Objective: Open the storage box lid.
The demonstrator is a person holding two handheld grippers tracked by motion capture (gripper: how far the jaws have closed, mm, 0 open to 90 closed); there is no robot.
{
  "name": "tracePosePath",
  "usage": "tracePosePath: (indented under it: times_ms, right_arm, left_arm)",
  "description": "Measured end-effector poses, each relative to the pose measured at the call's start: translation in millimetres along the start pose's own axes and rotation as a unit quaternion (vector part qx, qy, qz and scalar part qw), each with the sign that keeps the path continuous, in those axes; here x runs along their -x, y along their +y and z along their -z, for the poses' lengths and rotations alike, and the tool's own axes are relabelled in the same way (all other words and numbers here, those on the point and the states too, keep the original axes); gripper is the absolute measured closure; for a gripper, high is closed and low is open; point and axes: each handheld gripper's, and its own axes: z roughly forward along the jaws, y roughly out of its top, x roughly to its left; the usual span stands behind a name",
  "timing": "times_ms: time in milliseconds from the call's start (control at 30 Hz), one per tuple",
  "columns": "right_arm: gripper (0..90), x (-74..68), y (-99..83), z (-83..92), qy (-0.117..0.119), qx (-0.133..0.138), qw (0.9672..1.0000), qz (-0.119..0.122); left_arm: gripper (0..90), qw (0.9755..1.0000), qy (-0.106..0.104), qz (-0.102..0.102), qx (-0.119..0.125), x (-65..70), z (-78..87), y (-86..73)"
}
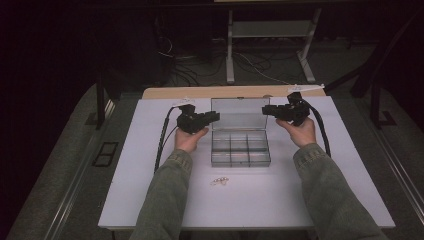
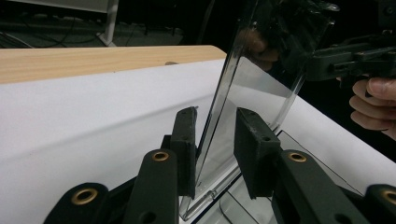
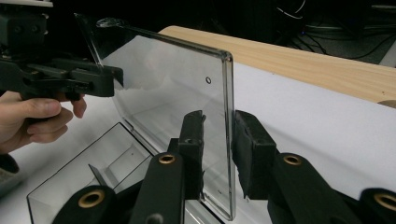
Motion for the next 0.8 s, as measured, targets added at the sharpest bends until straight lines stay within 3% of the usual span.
tracePosePath:
  times_ms: [333, 533, 800]
  right_arm:
    - [71.4, 5.4, -14.8, -14.1, -0.006, -0.008, 0.9998, -0.017]
    - [71.9, 8.8, -25.4, -18.6, 0.000, 0.008, 0.9992, -0.039]
    - [72.9, 13.0, -37.1, -27.2, -0.002, -0.006, 0.9987, -0.050]
  left_arm:
    - [71.1, 0.9997, 0.017, 0.014, 0.014, -0.8, -1.7, -3.7]
    - [72.3, 0.9994, 0.025, 0.019, 0.017, -1.7, -3.1, -4.6]
    - [75.2, 0.9987, 0.036, 0.027, 0.021, -5.9, -6.7, -7.0]
